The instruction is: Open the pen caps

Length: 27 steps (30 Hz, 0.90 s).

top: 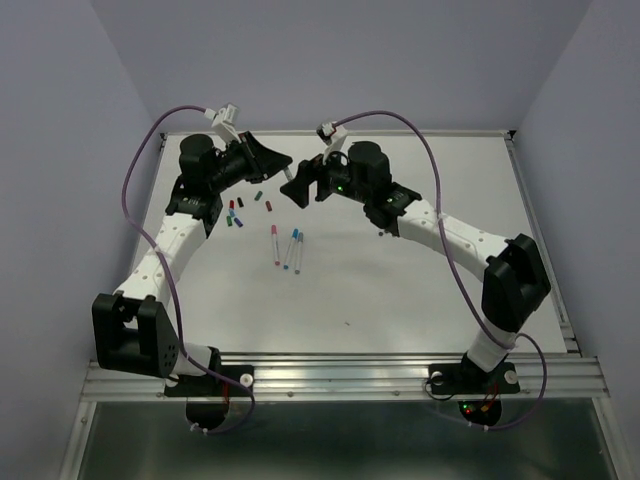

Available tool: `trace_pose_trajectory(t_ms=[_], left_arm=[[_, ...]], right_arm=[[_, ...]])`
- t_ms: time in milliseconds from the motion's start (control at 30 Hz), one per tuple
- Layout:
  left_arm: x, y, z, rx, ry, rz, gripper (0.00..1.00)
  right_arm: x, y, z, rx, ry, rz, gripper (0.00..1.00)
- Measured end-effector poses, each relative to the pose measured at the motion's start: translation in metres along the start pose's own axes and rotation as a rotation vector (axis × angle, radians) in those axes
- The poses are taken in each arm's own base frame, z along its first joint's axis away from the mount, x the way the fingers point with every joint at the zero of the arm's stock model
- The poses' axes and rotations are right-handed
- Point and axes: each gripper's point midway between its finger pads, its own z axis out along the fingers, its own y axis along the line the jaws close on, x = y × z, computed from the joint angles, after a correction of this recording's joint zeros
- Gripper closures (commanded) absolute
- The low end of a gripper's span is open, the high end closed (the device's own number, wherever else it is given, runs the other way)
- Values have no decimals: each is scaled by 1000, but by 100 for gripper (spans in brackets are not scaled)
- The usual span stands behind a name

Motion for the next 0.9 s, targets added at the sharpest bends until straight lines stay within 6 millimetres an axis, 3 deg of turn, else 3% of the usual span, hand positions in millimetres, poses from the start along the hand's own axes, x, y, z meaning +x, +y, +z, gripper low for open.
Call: trace_pose_trajectory(t_ms=[100, 167, 233, 467, 667, 700, 767, 800, 900], left_arm=[[2, -3, 2, 5, 4, -1, 100], [3, -3, 2, 4, 4, -1, 100], [5, -4, 3, 5, 8, -4, 100], [7, -1, 3, -8, 17, -10, 100], [45, 4, 6, -31, 192, -107, 100], [39, 7, 12, -47, 178, -102, 100], [-4, 18, 20, -86, 73, -59, 100], [-26, 21, 20, -104, 19, -38, 100], [-85, 24, 9, -141, -129, 25, 100]], right_arm=[[4, -5, 3, 0, 19, 6, 64], [7, -4, 3, -8, 29, 17, 77], [8, -2, 3, -22, 34, 15, 97], [18, 6, 0, -87, 55, 14, 99], [58, 3, -26, -87, 47, 68, 99], [74, 8, -36, -103, 79, 95, 99], [116, 22, -56, -136, 165, 157, 99], [151, 33, -69, -160, 242, 212, 99], [215, 47, -97, -170, 400, 318, 99]])
